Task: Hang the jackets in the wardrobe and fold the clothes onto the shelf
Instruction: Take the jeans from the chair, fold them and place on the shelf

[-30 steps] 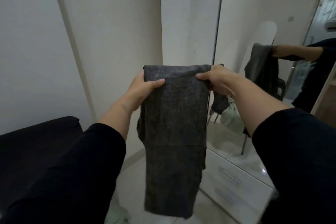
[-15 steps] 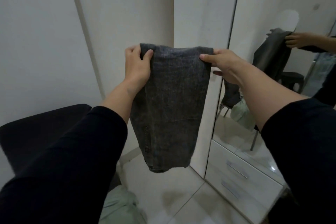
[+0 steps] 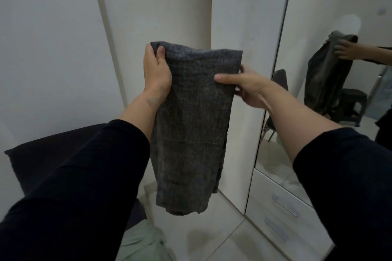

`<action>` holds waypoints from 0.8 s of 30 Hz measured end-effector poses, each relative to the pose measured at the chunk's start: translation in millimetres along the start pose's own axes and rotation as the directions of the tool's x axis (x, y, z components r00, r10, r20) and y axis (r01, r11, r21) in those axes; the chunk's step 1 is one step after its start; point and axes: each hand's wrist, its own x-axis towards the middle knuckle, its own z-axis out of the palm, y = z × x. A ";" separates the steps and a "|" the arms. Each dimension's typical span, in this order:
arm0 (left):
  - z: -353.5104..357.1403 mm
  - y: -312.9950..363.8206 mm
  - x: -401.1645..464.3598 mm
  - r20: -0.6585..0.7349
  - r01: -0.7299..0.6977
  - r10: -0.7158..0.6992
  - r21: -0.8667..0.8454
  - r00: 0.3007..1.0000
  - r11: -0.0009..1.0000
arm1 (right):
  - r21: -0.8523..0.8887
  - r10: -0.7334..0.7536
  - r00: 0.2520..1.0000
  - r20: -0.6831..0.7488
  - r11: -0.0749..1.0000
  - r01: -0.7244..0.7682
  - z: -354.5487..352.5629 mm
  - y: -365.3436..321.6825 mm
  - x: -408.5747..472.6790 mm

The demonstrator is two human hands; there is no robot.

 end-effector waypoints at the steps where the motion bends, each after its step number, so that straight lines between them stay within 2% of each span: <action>1: -1.8 0.1 1.0 -0.002 -0.002 0.002 -0.005 1.000 1.000 | -0.052 0.052 0.997 0.049 0.997 -0.049 3.8 6.0 -1.4; 3: -4.3 -1.7 3.1 -0.010 -0.008 0.008 0.004 1.000 1.000 | -0.040 0.077 0.997 0.019 0.996 -0.076 12.8 14.3 -0.3; 6: -8.9 -4.0 4.1 -0.040 -0.012 0.013 0.045 0.999 0.999 | -0.010 0.003 0.990 -0.141 1.000 -0.005 27.4 14.0 7.6; 9: -12.6 -10.3 2.1 -0.033 -0.002 0.005 0.102 0.999 0.995 | 0.045 -0.021 0.973 -0.231 0.998 0.032 41.3 8.2 13.7; 12: -10.0 -21.7 -19.8 -0.025 0.087 -0.083 0.288 0.996 0.954 | 0.115 -0.005 0.964 -0.265 0.993 0.037 52.6 5.1 18.9; 15: 1.4 -40.9 -68.2 0.078 0.058 -0.101 0.429 0.992 0.901 | 0.144 0.004 0.938 -0.348 0.988 0.050 60.6 1.4 24.0; 18: 19.7 -53.8 -108.5 0.196 0.062 -0.152 0.405 0.969 0.912 | 0.120 0.011 0.904 -0.428 0.992 0.044 64.9 -5.8 29.2; 21: 32.5 -55.2 -121.9 0.347 0.055 -0.185 0.352 0.919 0.934 | 0.114 0.010 0.864 -0.504 0.992 0.055 64.9 -15.1 33.0; 24: 35.0 -49.9 -125.6 0.451 0.020 -0.200 0.372 0.870 0.928 | 0.140 0.024 0.830 -0.557 0.988 0.065 60.6 -24.4 33.2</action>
